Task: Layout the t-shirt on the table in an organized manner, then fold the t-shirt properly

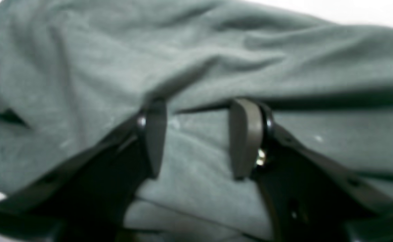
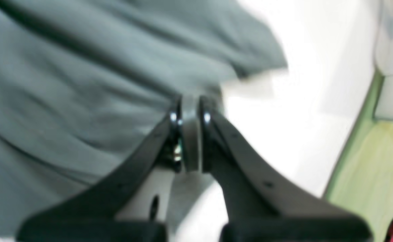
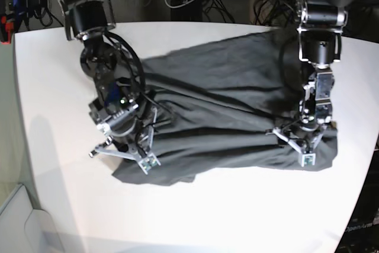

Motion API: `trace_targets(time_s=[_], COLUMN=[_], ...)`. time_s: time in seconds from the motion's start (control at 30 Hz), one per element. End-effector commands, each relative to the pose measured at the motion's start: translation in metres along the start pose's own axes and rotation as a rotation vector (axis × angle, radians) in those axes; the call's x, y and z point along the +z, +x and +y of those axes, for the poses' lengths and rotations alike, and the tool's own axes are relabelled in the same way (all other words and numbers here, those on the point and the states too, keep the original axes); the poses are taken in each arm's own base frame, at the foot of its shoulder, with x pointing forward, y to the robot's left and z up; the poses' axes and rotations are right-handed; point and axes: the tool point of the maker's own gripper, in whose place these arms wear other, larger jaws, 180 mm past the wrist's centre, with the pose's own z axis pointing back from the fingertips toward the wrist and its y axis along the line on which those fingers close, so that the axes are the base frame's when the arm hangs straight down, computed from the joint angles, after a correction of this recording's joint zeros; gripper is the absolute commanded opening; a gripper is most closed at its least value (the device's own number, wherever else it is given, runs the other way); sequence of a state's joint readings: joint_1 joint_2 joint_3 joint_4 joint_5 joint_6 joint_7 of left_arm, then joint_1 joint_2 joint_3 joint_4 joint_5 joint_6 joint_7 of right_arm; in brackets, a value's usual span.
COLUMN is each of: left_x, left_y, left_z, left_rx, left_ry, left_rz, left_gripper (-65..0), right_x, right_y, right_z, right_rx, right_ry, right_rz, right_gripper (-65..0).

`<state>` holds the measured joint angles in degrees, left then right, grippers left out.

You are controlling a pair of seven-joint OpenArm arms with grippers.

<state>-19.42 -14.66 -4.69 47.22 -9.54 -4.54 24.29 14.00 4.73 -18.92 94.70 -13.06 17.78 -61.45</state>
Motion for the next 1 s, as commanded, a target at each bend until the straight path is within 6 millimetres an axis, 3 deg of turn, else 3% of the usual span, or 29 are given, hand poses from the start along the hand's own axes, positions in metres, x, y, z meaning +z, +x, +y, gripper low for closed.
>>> trace_targets(time_s=[0.0, 0.1, 0.23, 0.47, 0.67, 0.83, 0.97], left_x=[0.01, 0.022, 0.039, 0.066, 0.086, 0.096, 0.073], left_y=[-0.071, -0.075, -0.07, -0.02, 0.018, 0.048, 0.044], left_z=[0.028, 0.039, 0.033, 0.008, -0.01, -0.05, -0.09], left_rx=[-0.038, -0.076, -0.108, -0.142, -0.158, -0.127, -0.057], left_ry=[0.084, 0.098, 0.088, 0.048, 0.023, -0.049, -0.12], left_rz=[0.252, 0.235, 0.247, 0.159, 0.08, -0.007, 0.043], left_gripper=[-34.1, -34.1, -34.2, -34.2, -34.2, -34.2, -34.1], right_x=[0.004, -0.003, -0.011, -0.013, -0.013, -0.013, -0.012], right_y=[0.023, 0.035, 0.048, 0.069, 0.068, 0.067, 0.068], right_z=[-0.009, -0.006, 0.003, 0.021, 0.022, 0.02, 0.02], right_rx=[-0.007, -0.011, -0.024, -0.042, -0.042, -0.04, -0.039], right_ry=[-0.021, -0.007, 0.023, 0.067, 0.069, 0.064, 0.064], right_rz=[-0.063, -0.098, -0.109, -0.14, -0.141, -0.137, -0.138], right_gripper=[-65.0, -65.0, -65.0, -65.0, -65.0, -65.0, -65.0])
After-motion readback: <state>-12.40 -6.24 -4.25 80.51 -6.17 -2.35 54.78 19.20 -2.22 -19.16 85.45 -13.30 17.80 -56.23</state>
